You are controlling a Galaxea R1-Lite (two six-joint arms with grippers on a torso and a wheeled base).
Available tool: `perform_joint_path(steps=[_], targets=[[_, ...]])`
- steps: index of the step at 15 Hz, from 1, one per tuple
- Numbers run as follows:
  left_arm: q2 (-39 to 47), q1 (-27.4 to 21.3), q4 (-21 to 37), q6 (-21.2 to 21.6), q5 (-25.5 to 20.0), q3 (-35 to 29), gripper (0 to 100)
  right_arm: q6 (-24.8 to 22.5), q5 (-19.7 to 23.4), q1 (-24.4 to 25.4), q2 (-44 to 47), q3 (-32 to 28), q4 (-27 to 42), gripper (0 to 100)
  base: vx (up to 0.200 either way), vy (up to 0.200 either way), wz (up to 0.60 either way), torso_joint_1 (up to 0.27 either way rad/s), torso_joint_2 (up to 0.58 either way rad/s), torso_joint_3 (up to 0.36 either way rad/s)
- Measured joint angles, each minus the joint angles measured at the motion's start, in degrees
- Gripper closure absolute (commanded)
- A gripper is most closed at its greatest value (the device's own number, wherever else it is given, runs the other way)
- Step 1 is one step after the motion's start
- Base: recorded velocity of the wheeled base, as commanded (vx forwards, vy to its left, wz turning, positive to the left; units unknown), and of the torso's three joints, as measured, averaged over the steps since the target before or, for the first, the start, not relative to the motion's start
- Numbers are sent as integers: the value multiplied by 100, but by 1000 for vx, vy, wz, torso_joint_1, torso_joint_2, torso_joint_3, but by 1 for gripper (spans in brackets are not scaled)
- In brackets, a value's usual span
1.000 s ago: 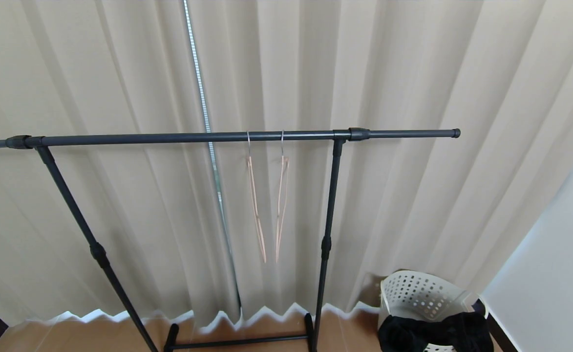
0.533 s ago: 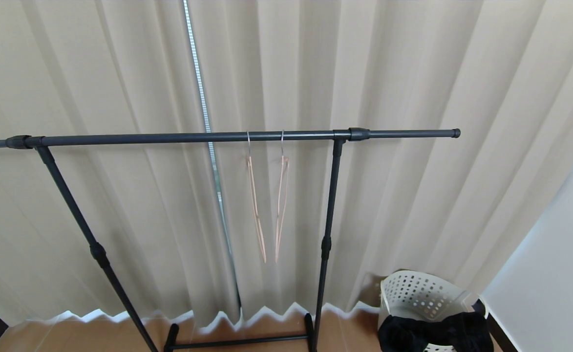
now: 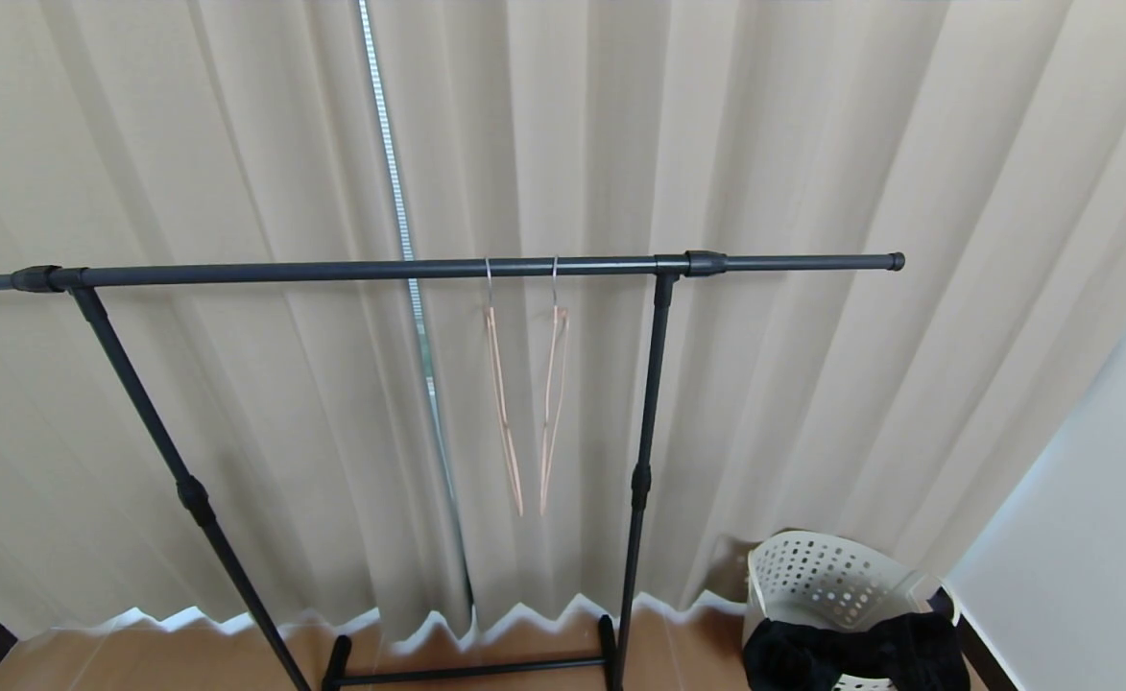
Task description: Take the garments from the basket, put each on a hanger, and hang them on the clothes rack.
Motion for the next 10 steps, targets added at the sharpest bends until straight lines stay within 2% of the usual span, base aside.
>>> perform_joint_path(steps=[10], targets=[[0, 0, 5, -7, 2, -1, 0, 16, 15, 0, -2, 0, 13, 0, 0, 0, 0, 0, 0, 0]])
